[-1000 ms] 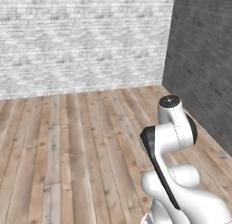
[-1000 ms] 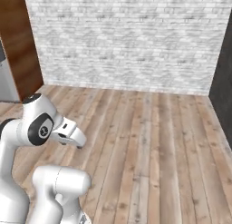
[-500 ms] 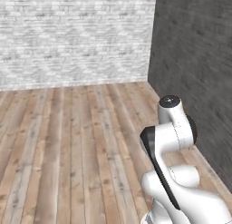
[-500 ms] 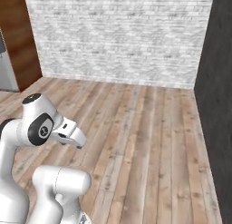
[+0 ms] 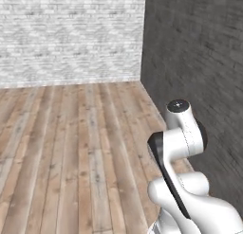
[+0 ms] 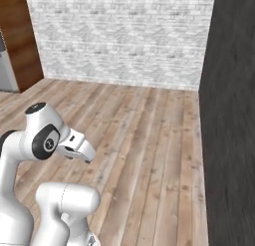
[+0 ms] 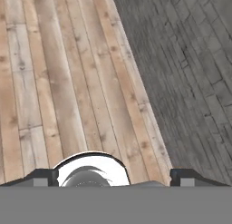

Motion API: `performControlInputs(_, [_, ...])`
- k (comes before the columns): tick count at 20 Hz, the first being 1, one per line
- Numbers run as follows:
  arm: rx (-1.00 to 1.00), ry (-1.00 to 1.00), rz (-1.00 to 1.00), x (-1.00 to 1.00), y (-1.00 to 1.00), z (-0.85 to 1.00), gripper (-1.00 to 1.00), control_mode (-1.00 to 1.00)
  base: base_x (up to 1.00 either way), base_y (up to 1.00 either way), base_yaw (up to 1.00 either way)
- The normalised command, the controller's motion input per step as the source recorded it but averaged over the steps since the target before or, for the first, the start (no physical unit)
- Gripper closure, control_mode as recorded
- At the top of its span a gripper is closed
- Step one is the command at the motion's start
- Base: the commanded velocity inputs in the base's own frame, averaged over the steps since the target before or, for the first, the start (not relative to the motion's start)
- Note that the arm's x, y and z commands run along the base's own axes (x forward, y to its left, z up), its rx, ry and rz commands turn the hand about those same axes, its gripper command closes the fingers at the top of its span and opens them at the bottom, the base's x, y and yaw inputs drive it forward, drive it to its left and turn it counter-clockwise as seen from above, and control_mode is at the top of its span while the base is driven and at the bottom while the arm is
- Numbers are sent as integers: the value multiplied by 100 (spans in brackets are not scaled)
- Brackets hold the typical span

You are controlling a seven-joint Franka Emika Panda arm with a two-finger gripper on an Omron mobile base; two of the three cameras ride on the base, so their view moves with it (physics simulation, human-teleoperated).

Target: Place two dumplings into each of the tupperware containers and then place the containers in the fridge.

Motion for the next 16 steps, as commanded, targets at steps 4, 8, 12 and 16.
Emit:
performControlInputs(4, [0, 0, 0, 0, 0, 0, -100, 100, -97, -34, -3])
performControlInputs(8, [0, 0, 0, 0, 0, 0, -100, 100, -100, -32, -3])
performControlInputs(12, [0, 0, 0, 0, 0, 0, -100, 100, -100, -33, -3])
performControlInputs(16, [0, 0, 0, 0, 0, 0, -100, 100, -100, -31, -2])
